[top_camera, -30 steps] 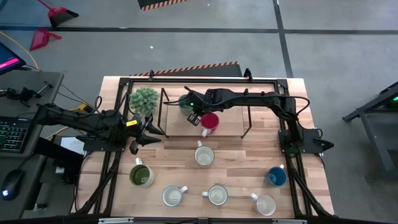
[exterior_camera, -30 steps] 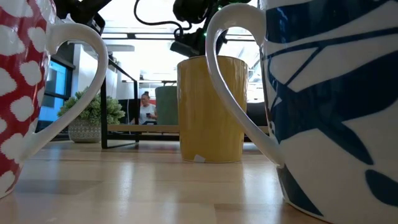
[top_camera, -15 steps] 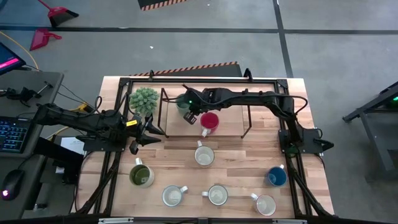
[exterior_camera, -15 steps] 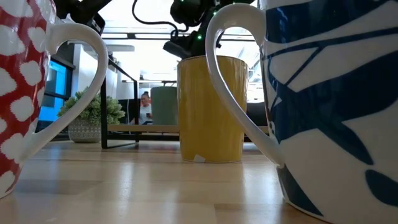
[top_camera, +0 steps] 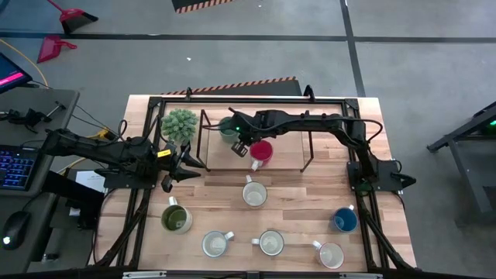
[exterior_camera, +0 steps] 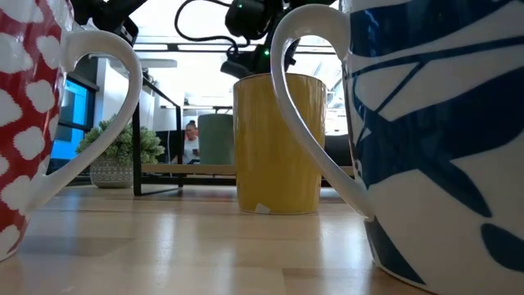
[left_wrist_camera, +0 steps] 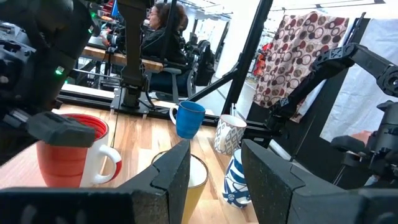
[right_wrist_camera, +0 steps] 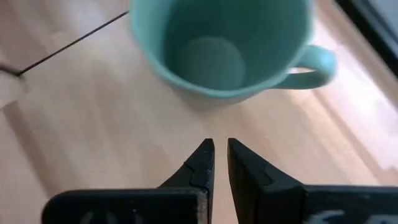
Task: Place coffee mugs
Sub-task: Put the green mug on the shelf
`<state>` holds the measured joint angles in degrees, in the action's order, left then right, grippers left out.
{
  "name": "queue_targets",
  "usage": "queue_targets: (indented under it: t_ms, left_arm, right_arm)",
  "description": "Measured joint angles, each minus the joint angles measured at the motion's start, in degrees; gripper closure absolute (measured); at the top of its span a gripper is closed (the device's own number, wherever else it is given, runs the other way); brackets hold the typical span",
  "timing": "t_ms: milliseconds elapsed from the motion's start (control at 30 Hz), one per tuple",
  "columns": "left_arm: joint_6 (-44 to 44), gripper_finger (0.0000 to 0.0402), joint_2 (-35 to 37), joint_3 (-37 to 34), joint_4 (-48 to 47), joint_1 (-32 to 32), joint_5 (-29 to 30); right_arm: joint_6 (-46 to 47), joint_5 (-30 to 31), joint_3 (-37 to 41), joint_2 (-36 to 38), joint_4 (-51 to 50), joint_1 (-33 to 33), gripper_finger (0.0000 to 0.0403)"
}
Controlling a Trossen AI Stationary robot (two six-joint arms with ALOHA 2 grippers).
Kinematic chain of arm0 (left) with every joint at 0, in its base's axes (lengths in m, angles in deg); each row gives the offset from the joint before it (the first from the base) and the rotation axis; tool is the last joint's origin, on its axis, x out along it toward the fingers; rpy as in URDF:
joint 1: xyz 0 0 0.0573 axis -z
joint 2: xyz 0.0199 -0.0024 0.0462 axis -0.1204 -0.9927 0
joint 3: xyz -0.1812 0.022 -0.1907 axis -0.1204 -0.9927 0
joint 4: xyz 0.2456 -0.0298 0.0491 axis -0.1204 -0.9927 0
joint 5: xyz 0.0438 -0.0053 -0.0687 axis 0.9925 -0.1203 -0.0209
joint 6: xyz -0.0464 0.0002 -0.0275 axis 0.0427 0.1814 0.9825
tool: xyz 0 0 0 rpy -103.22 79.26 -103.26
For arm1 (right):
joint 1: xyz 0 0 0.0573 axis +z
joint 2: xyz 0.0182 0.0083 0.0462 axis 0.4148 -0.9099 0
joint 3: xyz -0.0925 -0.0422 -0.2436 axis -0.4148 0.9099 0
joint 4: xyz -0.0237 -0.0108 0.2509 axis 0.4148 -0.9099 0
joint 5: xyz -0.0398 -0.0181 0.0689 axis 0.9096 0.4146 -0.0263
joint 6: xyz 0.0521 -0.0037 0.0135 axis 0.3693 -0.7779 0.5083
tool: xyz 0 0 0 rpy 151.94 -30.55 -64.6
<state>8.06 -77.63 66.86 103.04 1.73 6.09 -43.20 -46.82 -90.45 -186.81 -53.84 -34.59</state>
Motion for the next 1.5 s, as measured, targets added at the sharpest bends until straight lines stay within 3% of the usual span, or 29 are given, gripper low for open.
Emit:
queue_targets:
  t_ms: [333,867,1233,1500]
  left_arm:
    - [0.0,0.0271,0.0,0.0,0.0,0.0,0.0]
    - [0.0,0.0271,0.0,0.0,0.0,0.0,0.0]
    - [0.0,0.0271,0.0,0.0,0.0,0.0,0.0]
    - [0.0,0.0271,0.0,0.0,0.0,0.0,0.0]
  right_arm:
    - [0.4,4.9,0.0,0.0,4.8,-0.5,0.0380]
    - [-1.5,-1.2,0.0,0.0,9.4,-0.8,0.0380]
    - [1.5,5.5,0.0,0.0,7.0,-0.8,0.0380]
    - [0.2,4.6,0.0,0.0,11.6,-0.9,0.0380]
